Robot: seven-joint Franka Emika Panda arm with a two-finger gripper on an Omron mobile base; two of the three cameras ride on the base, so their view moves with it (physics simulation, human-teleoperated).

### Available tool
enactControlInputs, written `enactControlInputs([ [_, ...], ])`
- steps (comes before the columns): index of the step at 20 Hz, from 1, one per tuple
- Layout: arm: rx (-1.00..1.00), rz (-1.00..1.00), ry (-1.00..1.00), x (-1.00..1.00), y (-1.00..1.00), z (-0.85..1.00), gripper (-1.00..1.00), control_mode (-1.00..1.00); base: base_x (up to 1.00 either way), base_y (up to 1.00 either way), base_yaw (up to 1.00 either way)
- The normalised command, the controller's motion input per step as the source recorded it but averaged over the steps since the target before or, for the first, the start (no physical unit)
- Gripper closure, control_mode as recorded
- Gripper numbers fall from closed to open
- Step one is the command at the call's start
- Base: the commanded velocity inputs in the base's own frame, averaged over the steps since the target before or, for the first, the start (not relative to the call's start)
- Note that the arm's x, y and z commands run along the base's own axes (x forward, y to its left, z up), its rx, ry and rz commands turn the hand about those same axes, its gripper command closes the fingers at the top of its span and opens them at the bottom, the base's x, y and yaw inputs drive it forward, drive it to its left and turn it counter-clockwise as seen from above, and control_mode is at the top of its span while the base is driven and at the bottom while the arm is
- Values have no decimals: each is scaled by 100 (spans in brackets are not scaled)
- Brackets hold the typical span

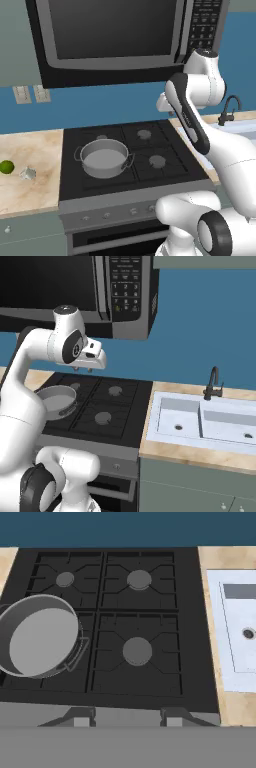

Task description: Put the garlic and lime in the pot. Retrieve the spatula and lightly stir the vegetables in the pot.

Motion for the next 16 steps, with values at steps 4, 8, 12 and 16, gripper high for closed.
enactControlInputs([
  [4, 0, 0, 0, 0, 0, 0, -100, 100, -7, 0, 1],
  [8, 0, 0, 0, 0, 0, 0, -100, 100, -34, 31, 13],
  [12, 0, 0, 0, 0, 0, 0, -100, 100, -22, 66, 14],
  [16, 0, 0, 0, 0, 0, 0, -100, 100, -6, 70, 8],
])
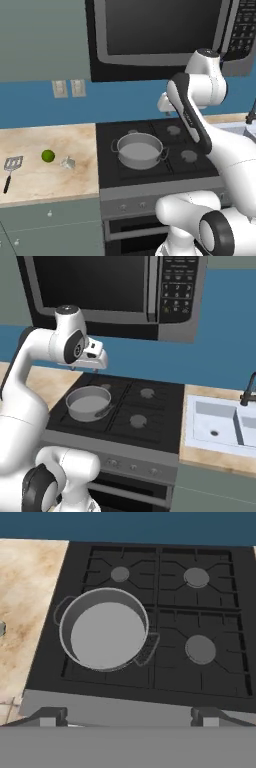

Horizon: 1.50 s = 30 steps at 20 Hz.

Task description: Put the garlic and lime in the pot. Retrieve the spatula and lightly stir the vegetables in the pot.

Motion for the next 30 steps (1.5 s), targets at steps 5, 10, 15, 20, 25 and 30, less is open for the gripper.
enactControlInputs([
  [5, 0, 0, 0, 0, 0, 0, -100, 100, 0, 66, 2],
  [10, 0, 0, 0, 0, 0, 0, -100, 100, 17, 54, -1],
  [15, 0, 0, 0, 0, 0, 0, -100, 100, 27, 38, -6],
  [20, 0, 0, 0, 0, 0, 0, -100, 100, 31, 26, -7],
  [25, 0, 0, 0, 0, 0, 0, -100, 100, 47, 25, -2],
  [30, 0, 0, 0, 0, 0, 0, -100, 100, 19, 12, 3],
])
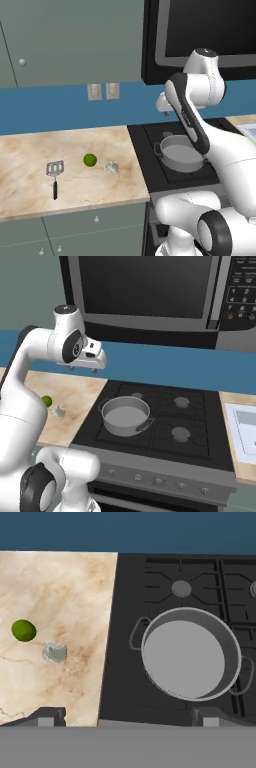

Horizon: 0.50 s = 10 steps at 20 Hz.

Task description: Put the garlic and lime in the pot. Retrieve the spatula and lightly stir the vegetables in the pot.

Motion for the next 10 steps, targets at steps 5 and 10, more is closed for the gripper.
enactControlInputs([
  [5, -3, 1, 0, -4, 0, -2, -100, -100, -9, 3, 5],
  [10, -17, 14, 1, -26, 22, -22, -100, -100, 0, 0, 0],
])
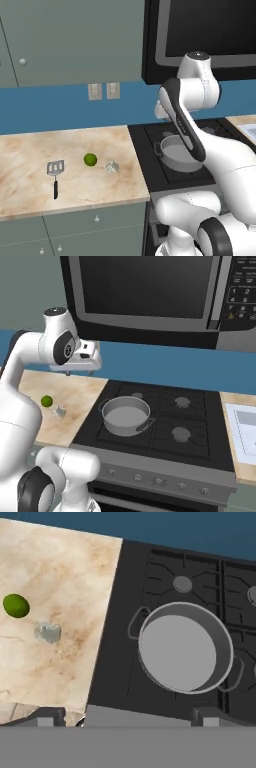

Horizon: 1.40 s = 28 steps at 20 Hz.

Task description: Put the garlic and lime in the pot. Retrieve the spatula and lightly stir the vegetables in the pot.

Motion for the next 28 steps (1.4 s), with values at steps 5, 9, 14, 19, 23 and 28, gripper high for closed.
enactControlInputs([
  [5, -10, 22, 0, -29, 46, -33, -100, -100, 0, 0, 0],
  [9, -1, 19, 0, -16, 54, -37, -100, -100, 0, 0, 0],
  [14, 0, 15, 0, -1, 62, -40, -100, -100, 0, 0, 0],
  [19, 0, 10, 0, 7, 55, -42, -100, -100, 0, 0, 0],
  [23, 4, 0, 0, 23, 42, -40, -100, -100, 0, 0, 0],
  [28, 1, 0, 11, 25, 33, -43, -100, -100, 0, 0, 0],
])
